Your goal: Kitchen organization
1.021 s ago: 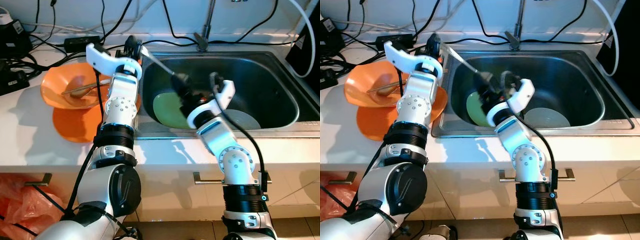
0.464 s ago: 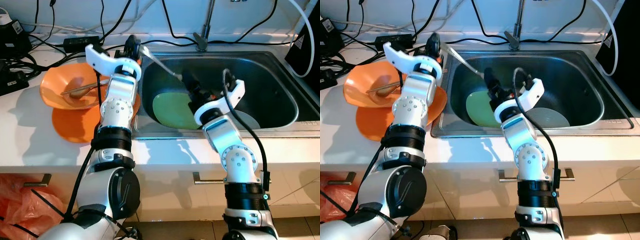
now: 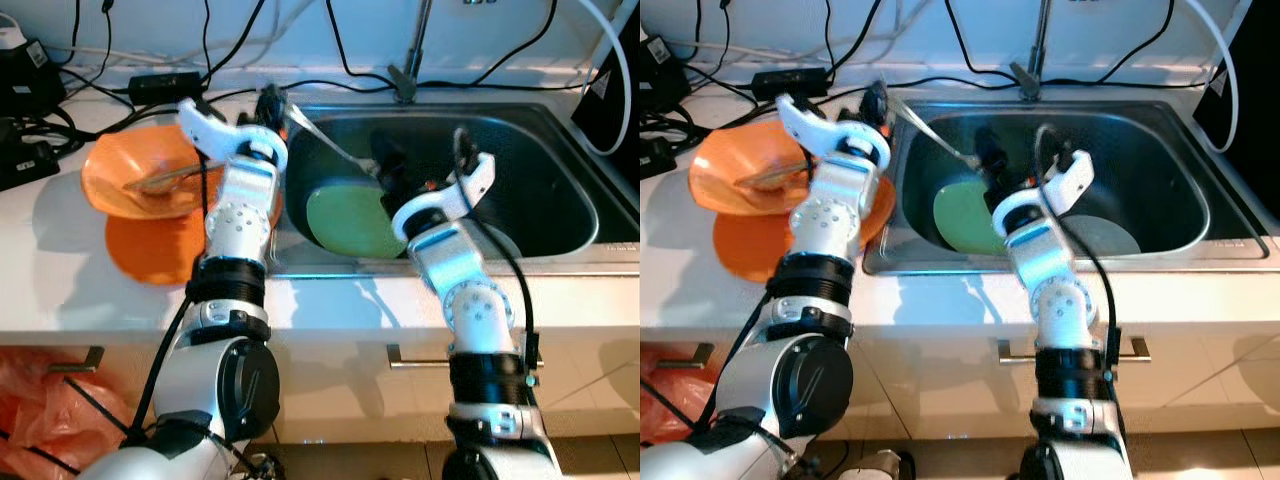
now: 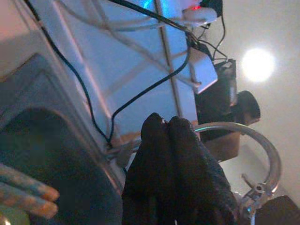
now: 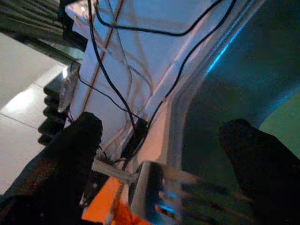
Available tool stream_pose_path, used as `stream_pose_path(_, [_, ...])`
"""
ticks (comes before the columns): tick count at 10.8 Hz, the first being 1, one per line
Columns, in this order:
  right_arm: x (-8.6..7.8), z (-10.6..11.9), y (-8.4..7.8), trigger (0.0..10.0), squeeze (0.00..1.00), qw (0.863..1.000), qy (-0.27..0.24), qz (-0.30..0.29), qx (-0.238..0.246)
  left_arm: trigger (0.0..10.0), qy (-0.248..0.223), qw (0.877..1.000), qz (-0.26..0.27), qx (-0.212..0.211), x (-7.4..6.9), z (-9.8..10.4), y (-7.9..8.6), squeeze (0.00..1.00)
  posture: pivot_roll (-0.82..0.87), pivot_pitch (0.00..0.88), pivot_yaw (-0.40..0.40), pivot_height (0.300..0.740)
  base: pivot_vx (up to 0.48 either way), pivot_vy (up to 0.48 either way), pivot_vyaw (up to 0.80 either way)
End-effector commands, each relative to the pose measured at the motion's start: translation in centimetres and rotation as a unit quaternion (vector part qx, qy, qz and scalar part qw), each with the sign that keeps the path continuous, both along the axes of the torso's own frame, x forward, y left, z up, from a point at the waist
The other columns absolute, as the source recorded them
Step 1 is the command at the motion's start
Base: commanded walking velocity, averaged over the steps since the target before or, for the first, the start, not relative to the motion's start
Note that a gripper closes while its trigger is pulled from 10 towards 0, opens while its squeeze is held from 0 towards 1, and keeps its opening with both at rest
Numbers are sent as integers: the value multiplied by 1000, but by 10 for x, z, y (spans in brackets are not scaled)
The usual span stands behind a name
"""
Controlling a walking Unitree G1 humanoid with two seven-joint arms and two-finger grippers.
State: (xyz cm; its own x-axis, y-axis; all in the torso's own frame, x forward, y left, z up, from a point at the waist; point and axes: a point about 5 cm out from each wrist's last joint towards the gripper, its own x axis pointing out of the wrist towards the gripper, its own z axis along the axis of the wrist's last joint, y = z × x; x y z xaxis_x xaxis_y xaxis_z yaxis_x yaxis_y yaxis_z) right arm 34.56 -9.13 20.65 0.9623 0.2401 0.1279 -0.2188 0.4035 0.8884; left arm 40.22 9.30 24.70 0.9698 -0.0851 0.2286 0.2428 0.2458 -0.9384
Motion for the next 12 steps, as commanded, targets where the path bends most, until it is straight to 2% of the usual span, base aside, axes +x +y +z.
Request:
stream_pose_path(1, [2,29,32,10000,1000,997,-28,34,56,0,-19,997,-59,-44,-6,17,-49,0,72,48,34,740,0,0,0])
stream_pose_path(2, [2,29,29,10000,118,998,-29,31,53,0,-36,997,-56,-48,-5,27,-46,0,68,45,35,740,0,0,0])
stream_pose_path(3, [1,28,24,10000,0,998,-32,29,49,0,-37,997,-38,-48,-1,28,-36,0,66,45,34,740,0,0,0])
stream_pose_path(5, [0,28,22,10000,0,998,-36,33,40,0,-34,998,-17,-47,2,27,-25,0,66,44,31,740,0,0,0])
stream_pose_path(6, [-1,27,23,10000,0,998,-48,35,4,0,-35,998,-9,-42,4,28,-21,0,69,44,27,740,0,0,0])
stream_pose_path(7, [-2,26,21,10000,0,996,-64,32,-56,0,-34,999,6,-19,5,30,-16,0,74,42,24,740,0,0,0])
stream_pose_path(8, [0,25,12,10000,0,976,-102,22,-189,0,-44,998,30,27,6,37,-7,0,76,43,23,740,0,0,0])
stream_pose_path(9, [1,22,-2,10000,0,945,-127,11,-303,2196,-36,996,50,61,6,33,-2,0,78,42,17,740,0,0,0])
stream_pose_path(10, [0,16,-7,10000,0,917,-138,12,-375,2549,-22,995,60,80,7,28,-1,0,80,41,13,740,0,0,0])
stream_pose_path(11, [-1,11,-11,10000,0,896,-144,10,-419,2314,-22,994,62,90,7,28,-3,0,80,41,13,740,0,0,0])
stream_pose_path(12, [-2,10,-12,10000,0,891,-146,9,-429,2314,-22,994,62,91,7,28,-3,0,80,41,13,740,0,0,0])
